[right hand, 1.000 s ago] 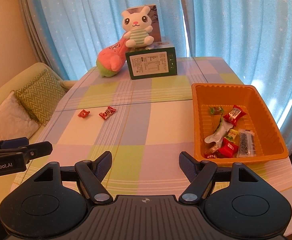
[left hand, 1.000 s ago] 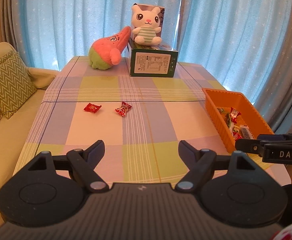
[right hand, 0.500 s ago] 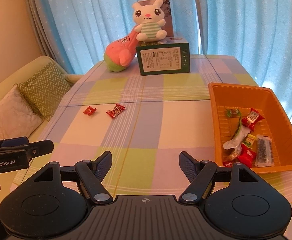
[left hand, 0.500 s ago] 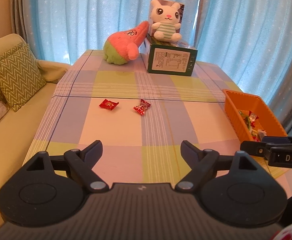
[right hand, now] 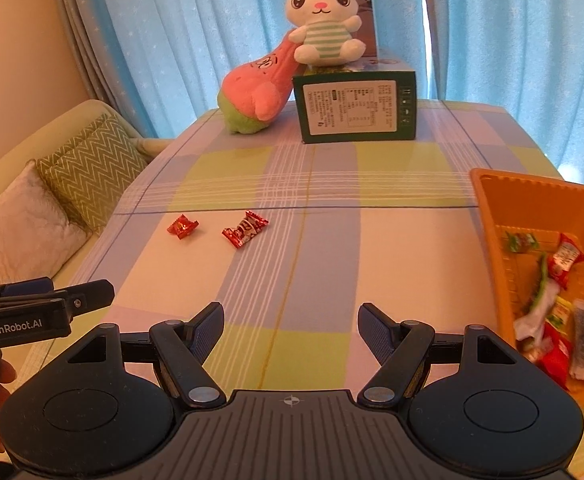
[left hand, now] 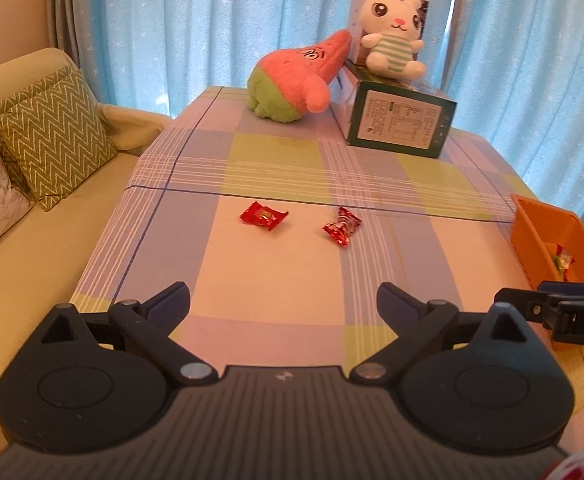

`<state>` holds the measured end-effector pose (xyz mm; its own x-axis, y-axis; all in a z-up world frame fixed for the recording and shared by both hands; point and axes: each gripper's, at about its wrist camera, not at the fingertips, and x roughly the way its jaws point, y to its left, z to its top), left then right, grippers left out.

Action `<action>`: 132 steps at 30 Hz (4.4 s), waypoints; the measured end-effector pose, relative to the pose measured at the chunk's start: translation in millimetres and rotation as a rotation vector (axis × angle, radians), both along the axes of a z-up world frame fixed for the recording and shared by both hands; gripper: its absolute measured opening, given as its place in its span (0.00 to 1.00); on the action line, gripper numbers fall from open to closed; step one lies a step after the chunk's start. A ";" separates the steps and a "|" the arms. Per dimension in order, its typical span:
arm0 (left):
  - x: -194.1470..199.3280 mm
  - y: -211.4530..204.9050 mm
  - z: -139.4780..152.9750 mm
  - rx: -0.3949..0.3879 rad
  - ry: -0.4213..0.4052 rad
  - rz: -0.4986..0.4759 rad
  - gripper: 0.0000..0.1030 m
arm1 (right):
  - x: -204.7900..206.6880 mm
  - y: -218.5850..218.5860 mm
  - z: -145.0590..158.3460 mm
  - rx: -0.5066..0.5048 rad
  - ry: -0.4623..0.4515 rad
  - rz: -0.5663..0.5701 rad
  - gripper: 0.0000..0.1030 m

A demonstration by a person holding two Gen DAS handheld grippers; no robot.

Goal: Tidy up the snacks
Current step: 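Withdraw both grippers from the tray toward the two small red candies, then grasp a red candy with the right gripper while the left gripper grasps the other red candy, then carry both red candies over the orange tray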

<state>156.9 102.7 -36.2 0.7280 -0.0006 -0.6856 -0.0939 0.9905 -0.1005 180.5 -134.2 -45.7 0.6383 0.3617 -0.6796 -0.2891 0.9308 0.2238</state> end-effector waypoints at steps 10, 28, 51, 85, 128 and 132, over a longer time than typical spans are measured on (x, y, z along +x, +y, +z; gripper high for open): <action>40.7 26.5 -32.6 0.024 -0.013 0.086 0.96 | 53.9 31.1 -30.3 0.013 0.003 0.021 0.72; 88.6 69.1 -73.1 -0.035 -0.013 0.208 0.95 | 136.0 91.5 -82.0 0.076 -0.004 0.062 0.56; 118.8 63.3 -90.2 -0.250 -0.033 0.113 0.84 | 138.8 82.8 -94.1 -0.062 -0.112 0.067 0.21; 116.1 -31.6 -88.5 0.032 0.053 -0.108 0.19 | 86.2 17.5 -83.4 -0.045 -0.049 -0.027 0.21; -99.8 -135.8 47.9 -0.021 -0.051 -0.236 0.19 | -136.6 -78.3 30.8 -0.037 -0.126 -0.148 0.21; -94.8 -150.7 51.4 -0.033 -0.054 -0.268 0.19 | -133.9 -96.7 35.1 -0.032 -0.133 -0.189 0.21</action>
